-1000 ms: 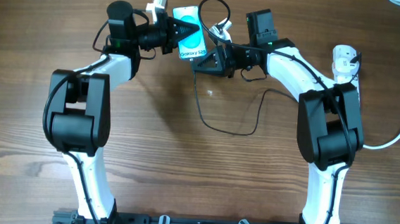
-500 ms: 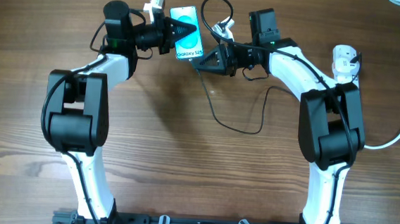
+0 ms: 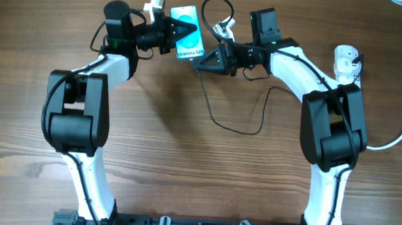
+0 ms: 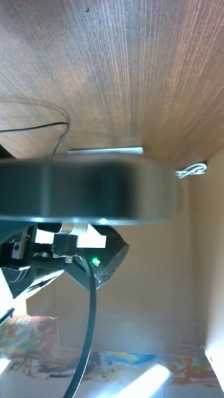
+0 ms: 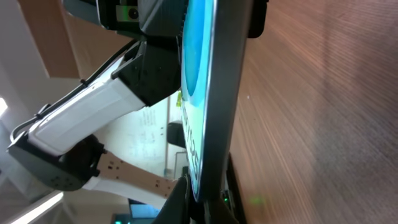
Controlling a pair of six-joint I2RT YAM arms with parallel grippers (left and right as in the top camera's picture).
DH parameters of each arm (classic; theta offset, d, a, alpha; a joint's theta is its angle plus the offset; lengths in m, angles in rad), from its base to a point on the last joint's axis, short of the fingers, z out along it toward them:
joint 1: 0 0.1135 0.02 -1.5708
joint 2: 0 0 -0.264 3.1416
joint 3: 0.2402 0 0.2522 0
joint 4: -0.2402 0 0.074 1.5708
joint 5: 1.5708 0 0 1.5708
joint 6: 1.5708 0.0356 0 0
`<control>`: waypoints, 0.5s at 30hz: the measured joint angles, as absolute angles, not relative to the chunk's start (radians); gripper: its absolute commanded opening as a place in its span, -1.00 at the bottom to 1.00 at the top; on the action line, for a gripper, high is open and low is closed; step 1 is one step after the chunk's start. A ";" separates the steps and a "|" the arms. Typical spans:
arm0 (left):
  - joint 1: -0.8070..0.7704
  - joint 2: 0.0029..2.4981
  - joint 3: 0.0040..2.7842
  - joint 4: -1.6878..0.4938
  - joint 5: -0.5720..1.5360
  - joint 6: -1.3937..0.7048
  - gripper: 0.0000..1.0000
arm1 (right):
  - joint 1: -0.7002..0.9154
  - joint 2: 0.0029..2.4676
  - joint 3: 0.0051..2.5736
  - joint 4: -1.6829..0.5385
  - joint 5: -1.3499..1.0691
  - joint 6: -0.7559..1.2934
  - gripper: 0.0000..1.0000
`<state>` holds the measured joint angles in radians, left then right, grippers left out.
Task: Plug charger to phone and switch on socket
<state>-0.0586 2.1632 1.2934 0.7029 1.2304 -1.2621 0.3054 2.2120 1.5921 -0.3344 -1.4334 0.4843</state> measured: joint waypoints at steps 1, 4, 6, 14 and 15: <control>-0.059 2.163 1.293 0.703 1.227 -1.262 -0.92 | 0.308 2.210 1.592 -0.332 -1.428 0.486 -0.91; -0.059 2.163 1.293 0.703 1.219 -1.262 -0.92 | 0.312 2.210 1.592 -0.318 -1.420 0.495 -0.91; -0.059 2.163 1.293 0.703 1.214 -1.262 -0.92 | 0.317 2.210 1.592 -0.304 -1.413 0.504 -0.91; -0.059 2.163 1.293 0.703 1.190 -1.263 -0.92 | 0.327 2.210 1.592 -0.264 -1.353 0.558 -0.91; -0.059 2.163 1.293 0.704 1.189 -1.263 -0.92 | 0.327 2.210 1.592 -0.264 -1.353 0.561 -0.91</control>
